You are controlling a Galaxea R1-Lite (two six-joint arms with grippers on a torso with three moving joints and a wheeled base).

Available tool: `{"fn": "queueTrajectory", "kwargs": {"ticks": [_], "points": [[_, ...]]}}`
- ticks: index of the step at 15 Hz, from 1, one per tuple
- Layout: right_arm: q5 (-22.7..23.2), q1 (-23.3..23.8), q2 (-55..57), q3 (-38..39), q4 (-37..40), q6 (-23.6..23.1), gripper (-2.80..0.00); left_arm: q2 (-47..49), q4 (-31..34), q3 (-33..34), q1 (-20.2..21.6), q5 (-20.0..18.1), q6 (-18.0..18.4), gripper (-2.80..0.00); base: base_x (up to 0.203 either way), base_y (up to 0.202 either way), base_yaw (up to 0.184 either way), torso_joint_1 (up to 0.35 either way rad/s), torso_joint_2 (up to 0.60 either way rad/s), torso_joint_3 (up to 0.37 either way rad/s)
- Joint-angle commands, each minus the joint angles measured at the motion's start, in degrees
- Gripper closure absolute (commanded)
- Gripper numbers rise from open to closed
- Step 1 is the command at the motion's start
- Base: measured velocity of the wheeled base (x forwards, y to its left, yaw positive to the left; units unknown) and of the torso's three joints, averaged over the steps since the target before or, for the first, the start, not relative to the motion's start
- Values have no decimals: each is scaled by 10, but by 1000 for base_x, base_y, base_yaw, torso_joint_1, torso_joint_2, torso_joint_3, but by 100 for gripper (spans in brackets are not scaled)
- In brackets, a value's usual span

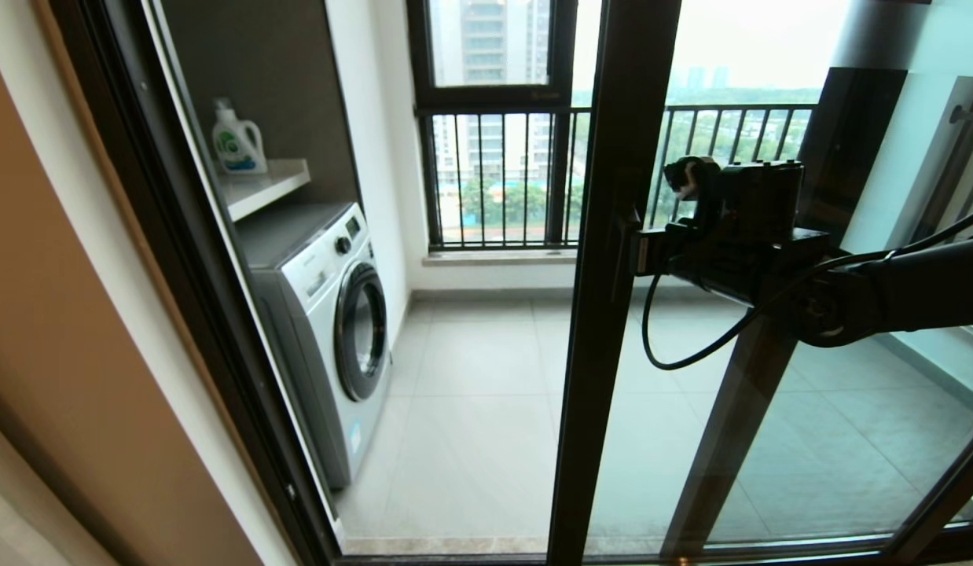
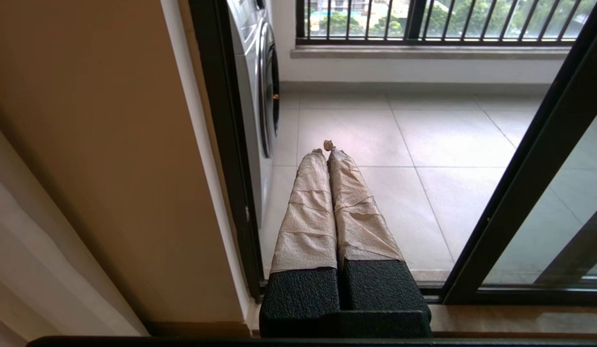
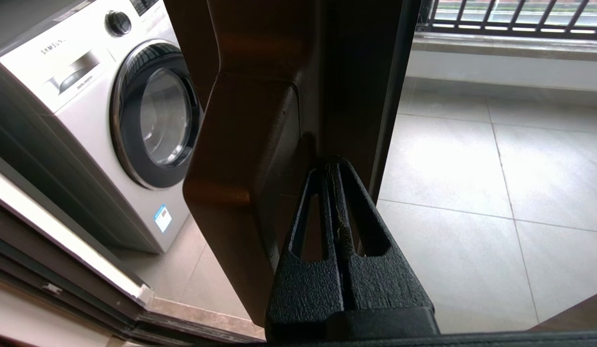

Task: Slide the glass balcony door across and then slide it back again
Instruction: Close the slid door

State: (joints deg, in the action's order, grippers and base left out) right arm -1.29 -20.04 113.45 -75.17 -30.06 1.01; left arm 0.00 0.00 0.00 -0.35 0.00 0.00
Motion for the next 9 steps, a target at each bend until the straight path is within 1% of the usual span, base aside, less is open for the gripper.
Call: {"fn": "queueTrajectory", "kwargs": {"ticks": [1,9], "points": [[1,-8,5,0,-3,0,0,1,0,0,0,0,0,0,0,0,0,0,0,0],[0,-31,5,4,-3,1,0,1,0,0,0,0,0,0,0,0,0,0,0,0]]}}
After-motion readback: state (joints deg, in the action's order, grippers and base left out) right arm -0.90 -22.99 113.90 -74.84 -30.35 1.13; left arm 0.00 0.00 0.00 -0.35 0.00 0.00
